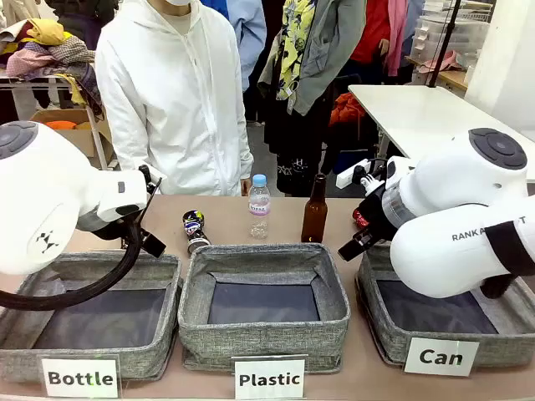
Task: Sort the can waste into the basket.
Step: Pick up the can waste from the table and place it in the right Fabric basket.
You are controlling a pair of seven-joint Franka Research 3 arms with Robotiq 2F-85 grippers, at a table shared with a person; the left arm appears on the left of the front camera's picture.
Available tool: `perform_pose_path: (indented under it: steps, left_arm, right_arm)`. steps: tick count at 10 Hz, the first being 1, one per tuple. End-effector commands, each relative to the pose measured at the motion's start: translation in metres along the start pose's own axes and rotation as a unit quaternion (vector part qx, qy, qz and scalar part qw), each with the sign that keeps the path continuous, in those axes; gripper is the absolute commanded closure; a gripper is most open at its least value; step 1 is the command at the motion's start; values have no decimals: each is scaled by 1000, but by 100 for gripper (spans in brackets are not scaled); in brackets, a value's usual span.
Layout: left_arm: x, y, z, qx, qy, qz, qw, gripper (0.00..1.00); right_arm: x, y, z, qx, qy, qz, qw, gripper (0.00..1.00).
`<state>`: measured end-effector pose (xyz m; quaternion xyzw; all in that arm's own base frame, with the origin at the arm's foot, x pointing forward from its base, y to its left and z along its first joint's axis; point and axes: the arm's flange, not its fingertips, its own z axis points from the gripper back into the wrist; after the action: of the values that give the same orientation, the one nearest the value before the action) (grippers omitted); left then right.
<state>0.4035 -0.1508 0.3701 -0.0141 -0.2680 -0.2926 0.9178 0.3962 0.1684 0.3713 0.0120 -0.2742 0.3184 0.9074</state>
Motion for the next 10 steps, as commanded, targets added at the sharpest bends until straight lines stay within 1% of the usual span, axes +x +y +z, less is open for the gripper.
perform_pose_path:
  steps: [1, 10]
  left_arm:
    - [0, 0, 0, 0, 0, 0, 1000, 0]
    - [0, 0, 0, 0, 0, 0, 1000, 0]
  right_arm:
    - [0, 0, 0, 0, 0, 0, 1000, 0]
    - [0, 0, 0, 0, 0, 0, 1000, 0]
